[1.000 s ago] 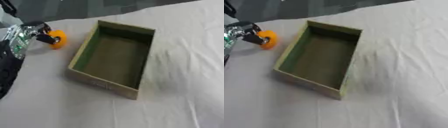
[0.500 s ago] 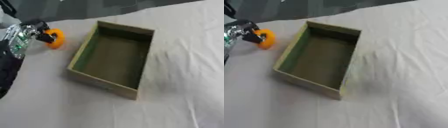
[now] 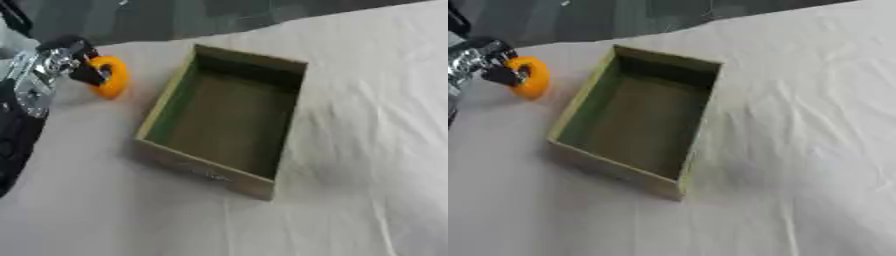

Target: Pick up objects on the table and place them in the box.

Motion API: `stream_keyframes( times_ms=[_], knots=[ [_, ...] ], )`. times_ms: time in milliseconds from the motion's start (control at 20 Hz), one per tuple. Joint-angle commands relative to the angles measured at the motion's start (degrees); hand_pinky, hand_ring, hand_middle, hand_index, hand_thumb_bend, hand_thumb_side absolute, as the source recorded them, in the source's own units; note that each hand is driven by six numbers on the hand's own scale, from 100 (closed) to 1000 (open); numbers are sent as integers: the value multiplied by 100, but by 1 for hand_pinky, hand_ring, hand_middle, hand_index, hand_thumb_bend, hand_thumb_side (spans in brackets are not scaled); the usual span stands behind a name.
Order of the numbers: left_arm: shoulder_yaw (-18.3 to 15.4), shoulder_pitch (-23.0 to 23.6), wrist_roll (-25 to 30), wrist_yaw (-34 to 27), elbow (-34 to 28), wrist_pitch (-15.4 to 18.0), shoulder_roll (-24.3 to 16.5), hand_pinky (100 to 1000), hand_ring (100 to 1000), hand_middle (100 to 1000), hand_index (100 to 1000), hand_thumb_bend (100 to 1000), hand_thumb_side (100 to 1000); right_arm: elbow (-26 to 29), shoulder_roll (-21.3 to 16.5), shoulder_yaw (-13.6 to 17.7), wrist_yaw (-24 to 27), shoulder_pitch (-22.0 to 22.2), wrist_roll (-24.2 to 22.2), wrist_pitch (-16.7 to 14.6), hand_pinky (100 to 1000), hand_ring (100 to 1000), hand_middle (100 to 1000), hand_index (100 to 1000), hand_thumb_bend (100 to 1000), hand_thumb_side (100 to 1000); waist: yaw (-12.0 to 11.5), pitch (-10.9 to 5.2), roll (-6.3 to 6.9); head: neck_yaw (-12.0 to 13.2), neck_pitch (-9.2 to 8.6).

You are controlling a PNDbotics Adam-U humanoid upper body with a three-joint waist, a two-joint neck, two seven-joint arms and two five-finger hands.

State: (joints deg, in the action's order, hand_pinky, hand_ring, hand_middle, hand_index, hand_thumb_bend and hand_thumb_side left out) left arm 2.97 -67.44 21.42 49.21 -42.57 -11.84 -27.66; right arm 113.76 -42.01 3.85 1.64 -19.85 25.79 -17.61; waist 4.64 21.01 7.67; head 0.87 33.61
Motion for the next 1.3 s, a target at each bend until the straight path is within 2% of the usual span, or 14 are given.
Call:
stream_keyframes(
  times_ms=[50,400,750,1300],
  knots=[
    [22,-105,-107,-88,-194,-25,-178,747,779,673,469,100,212,83,-90,84,51,-27,31,-5,755,805,783,882,100,575,-18,-183,-61,-23,6],
    [109,-96,-284,-195,-455,-75,-253,719,755,626,363,100,286,83,-83,101,102,1,48,-17,755,804,783,881,100,576,-72,-275,-95,-72,77],
    [231,-76,-369,-399,-918,-41,-313,706,737,599,329,100,322,83,-80,110,159,14,58,-31,755,804,784,881,100,578,-122,-383,-137,-120,144],
    [800,-43,-10,-792,-2644,36,-427,698,725,582,308,100,345,83,-81,100,282,6,57,-29,755,804,784,879,100,577,-198,-590,-174,-196,259]
  ],
)
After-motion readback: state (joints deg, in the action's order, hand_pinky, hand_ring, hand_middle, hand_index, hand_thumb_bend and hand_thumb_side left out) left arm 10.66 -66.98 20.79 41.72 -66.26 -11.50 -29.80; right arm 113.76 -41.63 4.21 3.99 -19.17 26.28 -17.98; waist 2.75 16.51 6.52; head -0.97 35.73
